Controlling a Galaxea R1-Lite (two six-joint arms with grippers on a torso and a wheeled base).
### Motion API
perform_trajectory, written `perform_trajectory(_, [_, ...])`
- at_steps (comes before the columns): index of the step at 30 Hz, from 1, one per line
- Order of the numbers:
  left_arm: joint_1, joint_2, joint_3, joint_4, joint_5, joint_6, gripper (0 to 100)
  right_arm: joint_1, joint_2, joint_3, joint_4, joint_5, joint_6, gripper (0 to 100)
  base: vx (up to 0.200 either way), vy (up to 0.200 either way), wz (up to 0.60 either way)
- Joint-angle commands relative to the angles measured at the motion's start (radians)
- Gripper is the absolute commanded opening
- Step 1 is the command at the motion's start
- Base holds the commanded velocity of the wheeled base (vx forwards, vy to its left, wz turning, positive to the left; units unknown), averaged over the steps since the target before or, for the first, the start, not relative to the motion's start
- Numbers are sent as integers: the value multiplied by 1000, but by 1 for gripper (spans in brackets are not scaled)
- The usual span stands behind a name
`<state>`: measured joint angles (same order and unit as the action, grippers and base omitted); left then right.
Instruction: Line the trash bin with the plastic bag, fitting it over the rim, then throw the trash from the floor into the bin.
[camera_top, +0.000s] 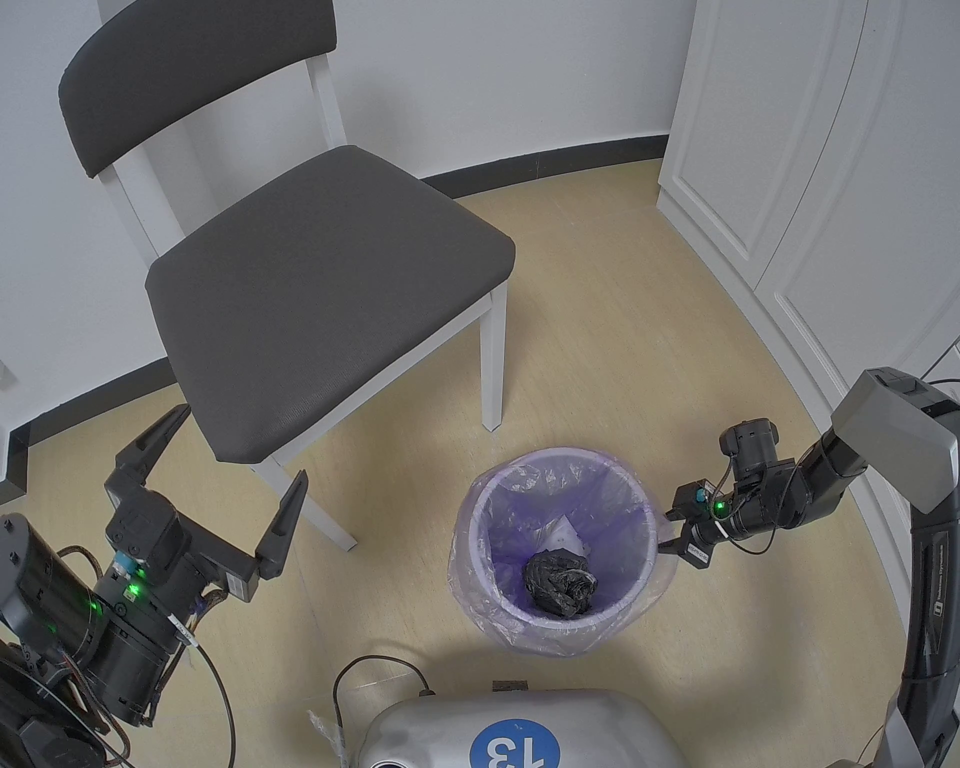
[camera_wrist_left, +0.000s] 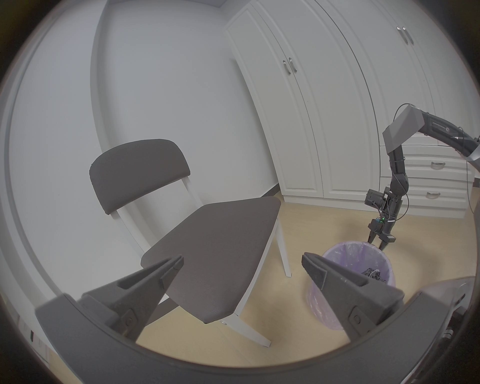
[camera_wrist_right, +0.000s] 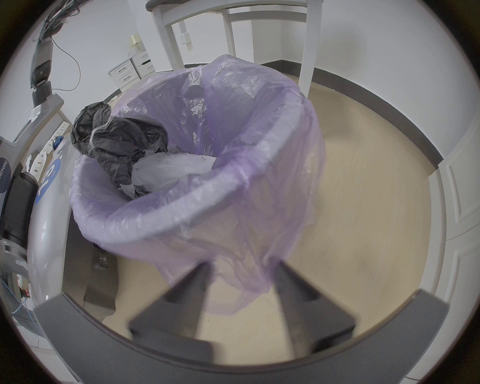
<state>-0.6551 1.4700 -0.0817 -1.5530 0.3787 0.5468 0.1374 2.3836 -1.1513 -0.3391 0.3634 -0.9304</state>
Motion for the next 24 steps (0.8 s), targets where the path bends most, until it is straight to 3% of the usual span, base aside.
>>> perform_trajectory(1, [0, 4, 0, -18, 0, -1, 100, -1, 20, -34, 5, 0, 5, 0, 0, 0, 0])
perform_trajectory(14, [0, 18, 3, -18, 0, -10, 100, 30, 154, -223, 22, 8, 42, 0, 0, 0, 0])
perform_trajectory(19, [0, 16, 3, -18, 0, -10, 100, 40, 183, -288, 23, 65, 70, 0, 0, 0, 0])
perform_trajectory(24, [-1, 13, 5, -18, 0, -10, 100, 40, 197, -303, 22, 72, 74, 0, 0, 0, 0])
